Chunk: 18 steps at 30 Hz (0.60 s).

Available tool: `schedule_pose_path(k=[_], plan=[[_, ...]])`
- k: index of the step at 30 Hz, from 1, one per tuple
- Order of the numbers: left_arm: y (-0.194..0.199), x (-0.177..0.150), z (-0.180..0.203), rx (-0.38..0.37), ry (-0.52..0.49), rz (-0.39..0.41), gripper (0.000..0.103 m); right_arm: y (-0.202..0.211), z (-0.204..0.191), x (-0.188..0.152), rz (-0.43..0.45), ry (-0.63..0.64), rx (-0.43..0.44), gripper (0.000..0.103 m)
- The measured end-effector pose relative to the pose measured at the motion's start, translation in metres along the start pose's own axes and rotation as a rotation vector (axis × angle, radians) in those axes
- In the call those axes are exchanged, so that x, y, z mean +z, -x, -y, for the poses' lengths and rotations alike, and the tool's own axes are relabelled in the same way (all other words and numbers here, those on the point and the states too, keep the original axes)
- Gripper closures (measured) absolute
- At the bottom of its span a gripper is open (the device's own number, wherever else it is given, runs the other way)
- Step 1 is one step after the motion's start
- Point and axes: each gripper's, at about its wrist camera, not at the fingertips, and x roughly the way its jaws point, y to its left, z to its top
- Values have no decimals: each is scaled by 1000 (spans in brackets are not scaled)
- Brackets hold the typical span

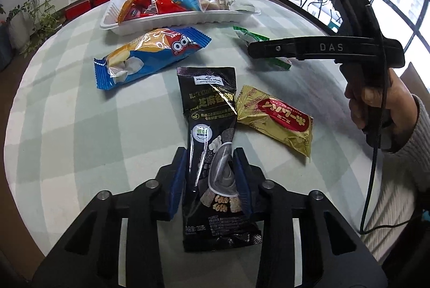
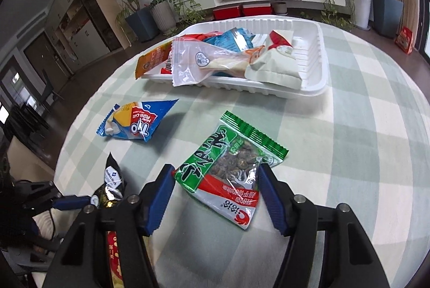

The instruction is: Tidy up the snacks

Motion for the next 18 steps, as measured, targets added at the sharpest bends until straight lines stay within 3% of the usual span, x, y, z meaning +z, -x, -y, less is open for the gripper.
schedule_pose_path(k=[10,18], plan=[[0,1,-8,-92,86,8,78,23,31,-17,10,-185,136,37],[4,-3,-20,-162,182,22,78,33,67,-38,20,-434,365,37]])
